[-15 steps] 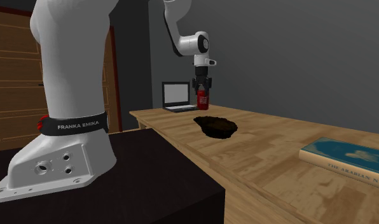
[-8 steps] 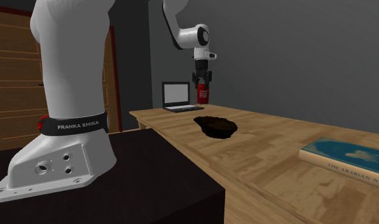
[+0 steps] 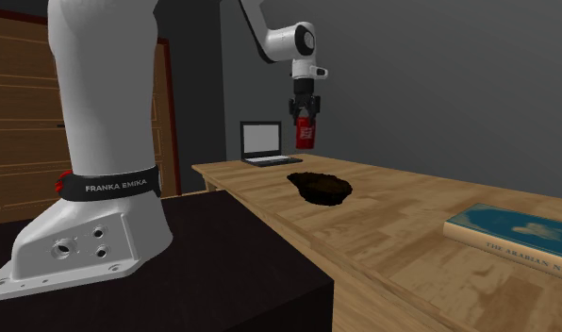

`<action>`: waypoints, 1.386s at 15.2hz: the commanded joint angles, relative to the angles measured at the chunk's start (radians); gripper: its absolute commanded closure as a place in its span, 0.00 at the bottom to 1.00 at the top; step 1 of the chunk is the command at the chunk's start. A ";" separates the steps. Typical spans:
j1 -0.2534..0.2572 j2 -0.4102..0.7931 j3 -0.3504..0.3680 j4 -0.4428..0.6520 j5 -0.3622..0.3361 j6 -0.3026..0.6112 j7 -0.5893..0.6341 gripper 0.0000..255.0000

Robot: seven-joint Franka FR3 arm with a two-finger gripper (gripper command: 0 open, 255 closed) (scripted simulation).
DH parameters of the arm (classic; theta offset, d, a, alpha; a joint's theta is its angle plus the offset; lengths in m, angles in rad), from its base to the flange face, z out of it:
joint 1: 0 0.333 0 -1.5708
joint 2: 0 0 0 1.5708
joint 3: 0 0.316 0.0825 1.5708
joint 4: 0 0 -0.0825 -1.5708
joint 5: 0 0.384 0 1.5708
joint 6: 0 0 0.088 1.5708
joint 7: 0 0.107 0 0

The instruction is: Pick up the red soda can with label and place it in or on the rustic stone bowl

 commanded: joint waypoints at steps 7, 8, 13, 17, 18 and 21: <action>-0.117 -0.209 -0.038 -0.237 0.062 0.039 -0.174 1.00; -0.129 -0.232 -0.046 -0.260 0.069 0.041 -0.198 1.00; -0.138 -0.225 -0.054 -0.304 0.067 0.091 -0.212 1.00; -0.137 -0.196 -0.056 -0.325 0.058 0.141 -0.206 1.00; -0.137 -0.189 -0.056 -0.330 0.056 0.153 -0.204 1.00; -0.135 -0.164 -0.058 -0.343 0.049 0.189 -0.199 1.00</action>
